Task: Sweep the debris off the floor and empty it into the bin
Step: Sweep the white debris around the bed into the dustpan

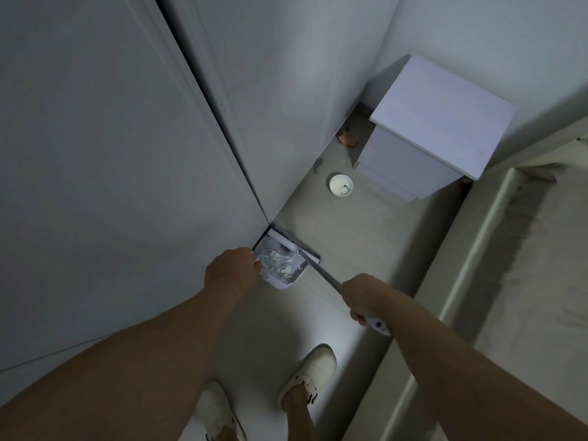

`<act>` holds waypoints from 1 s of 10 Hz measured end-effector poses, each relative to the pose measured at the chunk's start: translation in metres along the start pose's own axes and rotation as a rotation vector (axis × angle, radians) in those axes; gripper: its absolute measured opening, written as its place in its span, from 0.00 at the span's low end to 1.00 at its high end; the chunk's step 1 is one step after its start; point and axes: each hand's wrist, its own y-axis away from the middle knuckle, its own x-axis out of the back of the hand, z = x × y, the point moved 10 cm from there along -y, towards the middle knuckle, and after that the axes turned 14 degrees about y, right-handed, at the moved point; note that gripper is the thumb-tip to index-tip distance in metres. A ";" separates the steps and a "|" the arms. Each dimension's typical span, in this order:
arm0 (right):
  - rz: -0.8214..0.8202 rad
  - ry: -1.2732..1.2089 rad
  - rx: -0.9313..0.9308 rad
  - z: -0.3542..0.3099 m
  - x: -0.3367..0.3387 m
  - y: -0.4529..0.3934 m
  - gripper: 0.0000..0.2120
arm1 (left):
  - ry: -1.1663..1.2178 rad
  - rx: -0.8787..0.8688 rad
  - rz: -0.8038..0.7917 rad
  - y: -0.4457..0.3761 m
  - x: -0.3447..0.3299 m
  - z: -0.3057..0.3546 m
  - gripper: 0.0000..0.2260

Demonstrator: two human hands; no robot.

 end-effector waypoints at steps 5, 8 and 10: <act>0.046 -0.169 0.069 -0.013 0.002 0.003 0.13 | 0.042 -0.010 -0.005 0.012 0.006 0.010 0.13; 0.119 -0.575 -0.019 0.000 0.074 0.002 0.12 | 0.004 -0.039 0.086 0.000 0.036 0.033 0.14; 0.090 -0.836 -0.065 -0.015 0.120 -0.016 0.07 | 0.070 -0.026 0.074 -0.041 0.040 0.067 0.14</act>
